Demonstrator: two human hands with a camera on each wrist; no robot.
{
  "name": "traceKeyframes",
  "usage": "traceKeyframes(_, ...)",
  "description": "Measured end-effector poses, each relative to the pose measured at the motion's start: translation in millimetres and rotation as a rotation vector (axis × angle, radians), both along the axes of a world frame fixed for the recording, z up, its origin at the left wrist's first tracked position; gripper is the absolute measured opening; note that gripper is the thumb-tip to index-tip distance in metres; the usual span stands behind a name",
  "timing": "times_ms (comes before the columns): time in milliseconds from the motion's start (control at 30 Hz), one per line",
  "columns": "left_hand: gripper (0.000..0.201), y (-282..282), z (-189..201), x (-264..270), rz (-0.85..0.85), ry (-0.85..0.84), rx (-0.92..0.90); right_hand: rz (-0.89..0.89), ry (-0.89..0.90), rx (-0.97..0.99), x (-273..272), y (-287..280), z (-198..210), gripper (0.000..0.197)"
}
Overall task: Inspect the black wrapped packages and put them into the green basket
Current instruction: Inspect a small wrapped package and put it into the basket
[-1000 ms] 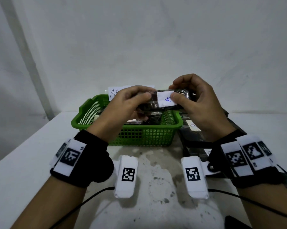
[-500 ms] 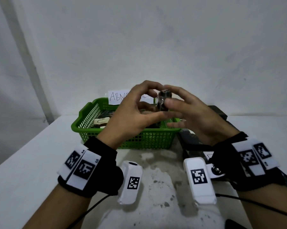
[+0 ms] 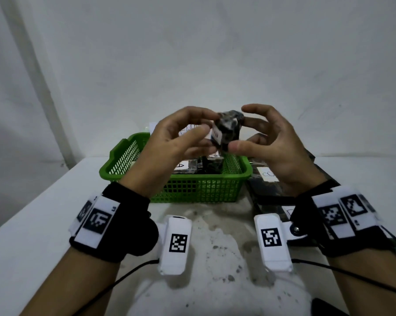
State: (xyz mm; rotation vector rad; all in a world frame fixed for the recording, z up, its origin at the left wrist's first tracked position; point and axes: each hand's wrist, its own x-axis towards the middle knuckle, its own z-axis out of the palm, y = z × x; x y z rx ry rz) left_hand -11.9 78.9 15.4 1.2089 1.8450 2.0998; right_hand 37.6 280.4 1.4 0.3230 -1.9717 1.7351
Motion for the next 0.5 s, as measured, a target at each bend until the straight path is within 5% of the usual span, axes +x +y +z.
traceKeyframes(133,0.011,3.1,-2.3,-2.6,0.058,-0.071,-0.008,-0.053,0.018,0.099,1.7,-3.0,1.2,0.088)
traceKeyframes(333,0.035,4.0,-1.4,0.6,0.058,-0.129,-0.125,0.055,-0.062,0.218,1.2,-7.7,-5.4,0.113)
traceKeyframes(500,0.039,5.6,-3.1,2.2,0.077,-0.031,-0.157,0.072,-0.136,0.005,-3.3,-8.4,-1.0,0.110)
